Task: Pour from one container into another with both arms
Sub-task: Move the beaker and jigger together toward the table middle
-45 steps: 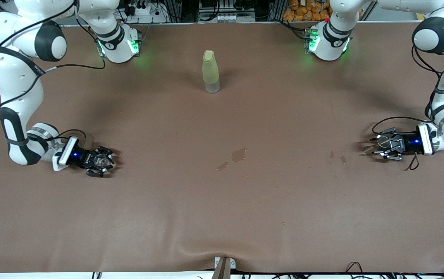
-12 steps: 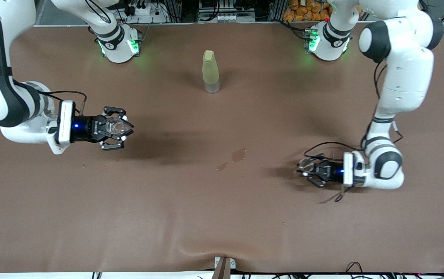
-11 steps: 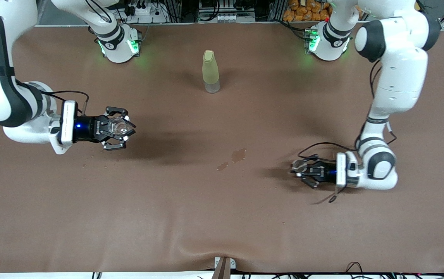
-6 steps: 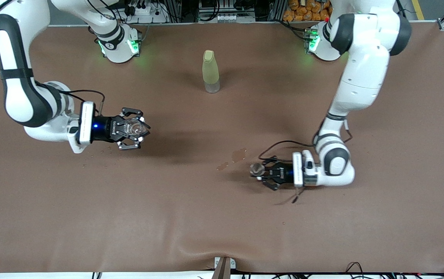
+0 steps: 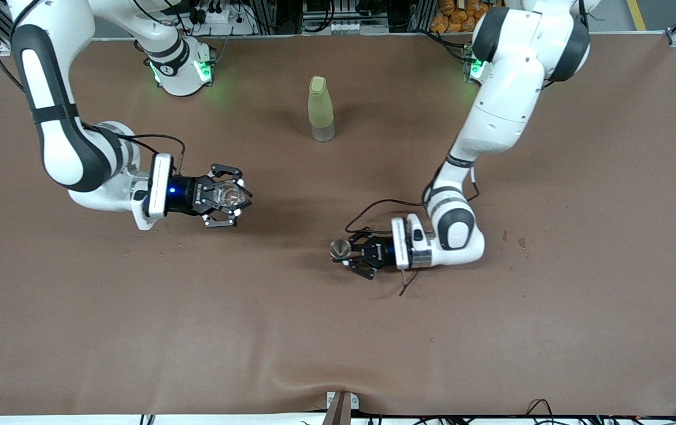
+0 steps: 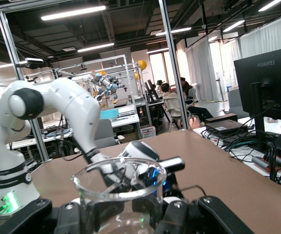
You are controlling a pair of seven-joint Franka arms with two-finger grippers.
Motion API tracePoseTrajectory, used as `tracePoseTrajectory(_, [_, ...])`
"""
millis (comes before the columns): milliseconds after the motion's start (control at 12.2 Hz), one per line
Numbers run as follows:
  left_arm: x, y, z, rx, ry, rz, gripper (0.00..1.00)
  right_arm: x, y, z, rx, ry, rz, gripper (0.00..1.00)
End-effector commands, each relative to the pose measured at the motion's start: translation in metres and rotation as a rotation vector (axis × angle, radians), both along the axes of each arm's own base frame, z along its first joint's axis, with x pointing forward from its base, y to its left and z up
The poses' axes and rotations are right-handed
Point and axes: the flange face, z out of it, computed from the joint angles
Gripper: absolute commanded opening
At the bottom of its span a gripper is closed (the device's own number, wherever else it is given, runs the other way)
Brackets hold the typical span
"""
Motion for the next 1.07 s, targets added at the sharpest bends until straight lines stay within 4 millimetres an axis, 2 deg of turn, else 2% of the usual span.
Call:
tracePoseTrajectory(0, [-0.015,-0.021,0.000,0.009,0.004,0.035,0.00,-0.010,0.021,-0.001,0.015,-0.015,-0.046,0.00])
tracePoseTrajectory(82, [-0.027,-0.039,-0.003,-0.011,0.022,0.035,0.00,-0.013,0.030,-0.004,0.015,-0.013,-0.054,0.00])
tracePoseTrajectory(164, [-0.036,-0.048,-0.009,-0.016,0.041,0.050,0.00,-0.015,0.037,-0.008,0.017,-0.015,-0.064,0.00])
tracePoseTrajectory(573, [-0.059,-0.081,-0.012,-0.030,0.075,0.076,0.00,-0.026,0.071,-0.040,0.030,-0.012,-0.088,0.00])
tracePoseTrajectory(983, [-0.068,-0.093,-0.013,-0.001,0.091,0.120,0.00,-0.038,0.095,-0.070,0.040,-0.010,-0.107,0.00])
